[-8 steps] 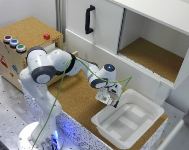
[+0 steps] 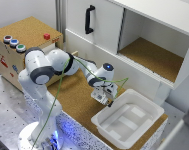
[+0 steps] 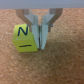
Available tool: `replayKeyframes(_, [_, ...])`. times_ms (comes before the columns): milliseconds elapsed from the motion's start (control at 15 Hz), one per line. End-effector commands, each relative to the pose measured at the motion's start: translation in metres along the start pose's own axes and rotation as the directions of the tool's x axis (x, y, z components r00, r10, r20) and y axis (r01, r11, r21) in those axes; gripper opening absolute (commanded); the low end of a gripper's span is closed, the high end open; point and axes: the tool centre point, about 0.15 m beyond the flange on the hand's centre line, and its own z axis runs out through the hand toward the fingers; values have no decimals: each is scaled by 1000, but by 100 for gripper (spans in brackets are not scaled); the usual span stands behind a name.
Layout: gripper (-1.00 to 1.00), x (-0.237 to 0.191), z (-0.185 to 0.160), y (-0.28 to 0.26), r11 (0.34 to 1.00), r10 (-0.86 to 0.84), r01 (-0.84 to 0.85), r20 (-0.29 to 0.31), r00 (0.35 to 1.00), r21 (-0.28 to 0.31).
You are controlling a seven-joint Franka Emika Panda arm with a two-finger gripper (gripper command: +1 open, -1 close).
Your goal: Sweep the yellow block to the left
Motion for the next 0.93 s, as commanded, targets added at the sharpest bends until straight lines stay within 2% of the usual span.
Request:
replayKeyframes(0, [-100, -4, -3, -44, 998, -7, 8, -24, 1000, 60])
replayKeyframes(67, [-100, -5, -4, -50, 997, -14, 15, -13, 1000, 75])
replayKeyframes(267, [-100, -7, 4, -68, 996, -44, 42, 26, 999, 73])
replayKeyframes(467, [-100, -7, 2, -84, 996, -54, 52, 27, 998, 76])
replayKeyframes(867, [-100, -17, -37, -84, 996, -61, 60, -16, 998, -65])
